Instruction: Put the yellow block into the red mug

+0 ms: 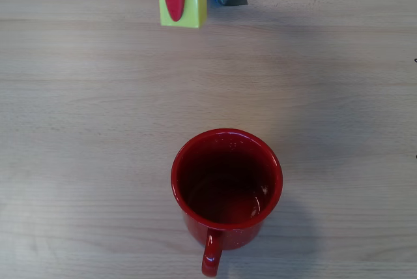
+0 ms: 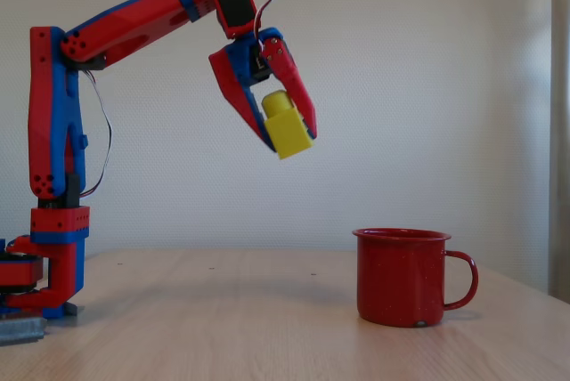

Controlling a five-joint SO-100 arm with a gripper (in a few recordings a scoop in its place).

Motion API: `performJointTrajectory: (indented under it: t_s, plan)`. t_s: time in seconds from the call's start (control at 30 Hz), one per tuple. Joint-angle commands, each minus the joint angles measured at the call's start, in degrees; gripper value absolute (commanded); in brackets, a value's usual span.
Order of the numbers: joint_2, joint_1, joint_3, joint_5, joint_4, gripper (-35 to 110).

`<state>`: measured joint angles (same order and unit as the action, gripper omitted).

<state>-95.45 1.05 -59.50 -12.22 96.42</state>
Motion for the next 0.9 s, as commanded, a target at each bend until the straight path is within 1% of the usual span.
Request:
performJointTrajectory:
  t_s: [0.0, 0.17, 0.4, 0.63, 0.87]
  plan:
    - [0.53, -0.97, 8.96, -1.85, 2.20, 0]
    - [7.03, -2.72, 18.81, -3.78, 2.99, 0]
    - [16.44, -6.68, 26.72, -5.98, 2.46, 0]
    - [27.95, -9.05, 35.42, -7.91, -2.72, 0]
    - [39.99, -8.44, 46.05, -7.38, -5.71, 0]
